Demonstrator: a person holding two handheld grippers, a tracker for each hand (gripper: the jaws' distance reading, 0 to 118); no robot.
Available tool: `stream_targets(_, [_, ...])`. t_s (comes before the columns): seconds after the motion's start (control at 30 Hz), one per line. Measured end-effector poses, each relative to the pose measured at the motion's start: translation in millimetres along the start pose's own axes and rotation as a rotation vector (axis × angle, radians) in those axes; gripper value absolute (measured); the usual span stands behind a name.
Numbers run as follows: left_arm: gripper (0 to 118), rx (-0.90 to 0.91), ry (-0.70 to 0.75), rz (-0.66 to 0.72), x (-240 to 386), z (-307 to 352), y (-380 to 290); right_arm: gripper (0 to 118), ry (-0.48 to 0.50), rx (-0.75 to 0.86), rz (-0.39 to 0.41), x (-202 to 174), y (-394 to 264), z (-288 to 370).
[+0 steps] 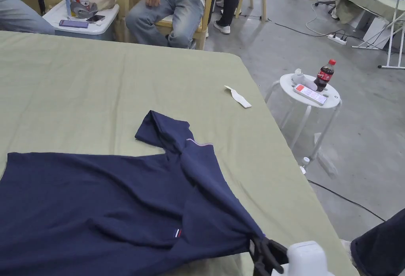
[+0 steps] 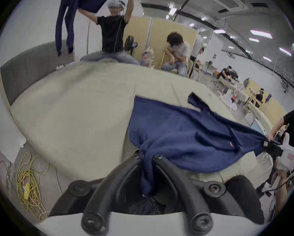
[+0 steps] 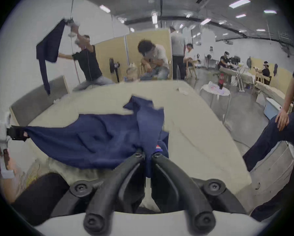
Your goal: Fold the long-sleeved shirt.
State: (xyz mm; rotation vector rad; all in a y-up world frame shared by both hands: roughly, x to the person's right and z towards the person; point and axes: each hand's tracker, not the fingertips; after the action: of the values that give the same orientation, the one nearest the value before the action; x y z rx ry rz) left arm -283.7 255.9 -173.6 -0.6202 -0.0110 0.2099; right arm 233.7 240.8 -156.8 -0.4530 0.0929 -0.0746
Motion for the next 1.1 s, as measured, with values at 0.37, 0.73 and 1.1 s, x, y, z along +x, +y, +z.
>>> stream_targets(0.37, [5,0.368,-0.073,-0.022,4,114,101,5,0.026,0.307,-0.021,-10,123,76])
stream_targets(0.73, [5,0.614,-0.145,-0.057,46,126,303,6,0.060,0.515,0.056,-12,366,49])
stream_targets(1.1, [5,0.649,0.012,-0.157,106,65,530,6,-0.121,0.495,0.196,-39,616,-35])
